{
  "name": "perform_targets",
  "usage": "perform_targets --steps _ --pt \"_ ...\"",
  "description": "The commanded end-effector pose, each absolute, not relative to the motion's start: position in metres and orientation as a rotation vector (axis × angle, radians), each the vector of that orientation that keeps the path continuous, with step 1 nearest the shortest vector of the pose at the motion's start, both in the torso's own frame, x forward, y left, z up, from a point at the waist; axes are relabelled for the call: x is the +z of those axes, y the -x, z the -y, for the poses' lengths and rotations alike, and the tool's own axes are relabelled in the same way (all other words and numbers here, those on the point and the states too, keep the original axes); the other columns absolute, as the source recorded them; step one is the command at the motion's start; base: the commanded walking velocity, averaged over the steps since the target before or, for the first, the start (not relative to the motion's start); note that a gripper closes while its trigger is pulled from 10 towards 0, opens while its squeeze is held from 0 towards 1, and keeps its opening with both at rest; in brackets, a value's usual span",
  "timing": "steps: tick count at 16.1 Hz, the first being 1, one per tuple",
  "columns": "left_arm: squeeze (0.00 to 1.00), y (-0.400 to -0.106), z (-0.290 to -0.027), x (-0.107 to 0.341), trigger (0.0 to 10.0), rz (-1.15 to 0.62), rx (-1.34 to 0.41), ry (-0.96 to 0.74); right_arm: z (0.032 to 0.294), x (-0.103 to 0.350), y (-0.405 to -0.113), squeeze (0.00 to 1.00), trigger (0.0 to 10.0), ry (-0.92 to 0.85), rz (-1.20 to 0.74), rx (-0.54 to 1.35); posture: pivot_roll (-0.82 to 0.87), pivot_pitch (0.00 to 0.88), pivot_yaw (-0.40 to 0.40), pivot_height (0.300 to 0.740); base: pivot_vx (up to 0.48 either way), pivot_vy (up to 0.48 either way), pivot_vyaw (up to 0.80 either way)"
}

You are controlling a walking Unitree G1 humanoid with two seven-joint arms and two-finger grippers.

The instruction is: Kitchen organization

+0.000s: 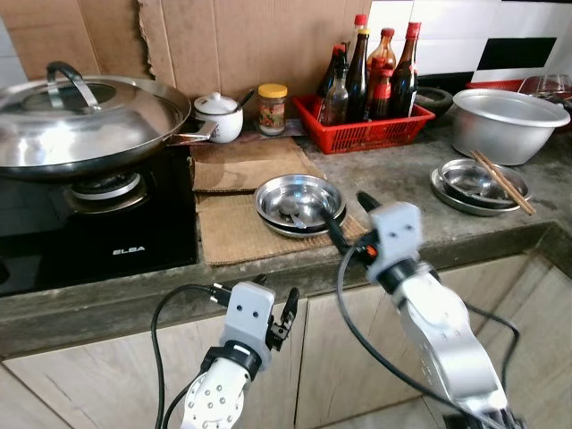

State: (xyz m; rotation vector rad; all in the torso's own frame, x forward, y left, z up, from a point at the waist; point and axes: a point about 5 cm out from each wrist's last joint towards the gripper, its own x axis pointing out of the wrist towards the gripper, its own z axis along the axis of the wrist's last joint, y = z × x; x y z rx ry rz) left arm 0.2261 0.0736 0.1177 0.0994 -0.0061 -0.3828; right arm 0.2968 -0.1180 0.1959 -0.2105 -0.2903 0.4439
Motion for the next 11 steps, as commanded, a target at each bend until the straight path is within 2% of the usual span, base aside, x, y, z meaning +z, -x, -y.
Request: perform_targets --steps 1,6,11 --pt "0.00 -0.224 -0.074 0.121 10.0 0.022 -0.372 -0.105 0.114 0.199 -0.301 0.00 10.0 0.248 0.315 0.491 0.08 0.007 -0.053 0.740 0.000 0.000 0.00" --pt "0.00 -0.221 -0.073 0.123 10.0 0.025 -0.371 -0.099 0.100 0.203 -0.313 0.00 10.0 0.333 0.336 0.697 0.09 0.022 -0.062 0.740 0.000 0.000 0.00" --pt "0.00 -0.220 -0.073 0.124 10.0 0.029 -0.369 -0.095 0.095 0.197 -0.318 0.00 10.0 0.399 0.333 0.754 0.09 0.028 -0.065 0.740 0.000 0.000 0.00"
